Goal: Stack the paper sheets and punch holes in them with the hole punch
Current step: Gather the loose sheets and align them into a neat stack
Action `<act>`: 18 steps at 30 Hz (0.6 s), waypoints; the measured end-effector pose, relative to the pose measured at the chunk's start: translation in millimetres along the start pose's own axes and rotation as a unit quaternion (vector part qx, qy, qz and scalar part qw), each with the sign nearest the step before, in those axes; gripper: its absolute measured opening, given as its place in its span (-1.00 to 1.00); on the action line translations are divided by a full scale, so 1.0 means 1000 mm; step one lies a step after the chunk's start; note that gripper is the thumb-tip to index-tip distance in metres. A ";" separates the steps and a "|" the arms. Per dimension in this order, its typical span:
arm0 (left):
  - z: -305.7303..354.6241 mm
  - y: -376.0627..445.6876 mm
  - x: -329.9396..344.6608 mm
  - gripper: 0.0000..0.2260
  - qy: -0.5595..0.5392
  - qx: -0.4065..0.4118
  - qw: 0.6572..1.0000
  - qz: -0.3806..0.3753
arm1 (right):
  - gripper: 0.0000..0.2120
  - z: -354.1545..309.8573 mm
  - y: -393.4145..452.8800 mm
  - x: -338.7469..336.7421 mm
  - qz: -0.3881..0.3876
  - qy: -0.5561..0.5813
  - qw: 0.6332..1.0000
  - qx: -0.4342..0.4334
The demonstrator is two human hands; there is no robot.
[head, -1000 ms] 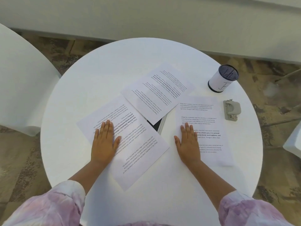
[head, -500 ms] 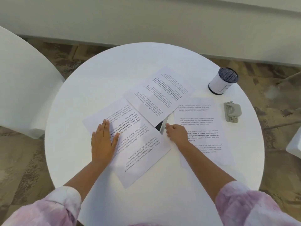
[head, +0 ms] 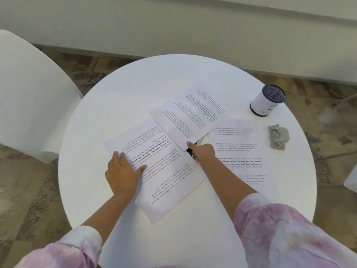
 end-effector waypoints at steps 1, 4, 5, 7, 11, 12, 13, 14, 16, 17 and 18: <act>0.000 0.001 0.001 -0.27 0.007 0.004 1.000 -0.001 | -0.64 -0.001 0.000 0.000 0.002 0.011 1.000 0.006; 0.000 0.004 0.002 -0.31 0.024 0.016 1.000 -0.005 | -0.71 -0.004 0.002 0.000 -0.004 0.027 1.000 0.016; -0.001 0.004 0.002 -0.32 0.026 0.019 0.999 -0.006 | -0.72 -0.004 0.003 0.000 -0.008 0.032 0.999 0.020; -0.001 0.006 0.003 -0.33 0.028 0.024 0.999 -0.007 | -0.74 -0.005 0.004 -0.001 -0.015 0.049 0.998 0.022; 0.001 0.010 0.002 -0.35 0.047 0.032 0.998 -0.015 | -0.83 -0.006 -0.003 -0.008 -0.029 0.056 0.998 -0.001; 0.002 0.011 0.002 -0.36 0.052 0.036 0.998 -0.016 | -0.82 -0.005 -0.005 -0.011 -0.032 0.054 0.998 -0.017; 0.003 0.012 0.001 -0.39 0.053 0.036 0.998 -0.017 | -0.81 -0.004 -0.006 -0.013 -0.033 0.057 0.997 -0.035; 0.004 0.012 0.000 -0.41 0.047 0.033 0.998 -0.020 | -0.80 -0.002 -0.006 -0.016 -0.033 0.064 0.996 -0.051; 0.006 0.014 0.000 -0.45 0.030 0.026 0.999 -0.031 | -0.83 0.002 -0.005 -0.024 -0.024 0.081 0.994 -0.072; 0.006 0.014 -0.001 -0.46 0.018 0.025 0.999 -0.031 | -0.87 0.003 -0.006 -0.029 -0.021 0.087 0.993 -0.078; 0.007 0.014 -0.001 -0.47 0.001 0.025 0.999 -0.028 | -0.91 0.004 -0.005 -0.034 -0.022 0.091 0.992 -0.085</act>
Point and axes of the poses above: each hand's wrist, its own y-axis towards the middle knuckle, its own x-axis out of the palm, z = x × y, the point moved 1 cm from there along y, towards the middle knuckle, and after that the axes turned 9 degrees about x, right-handed, at the moved point
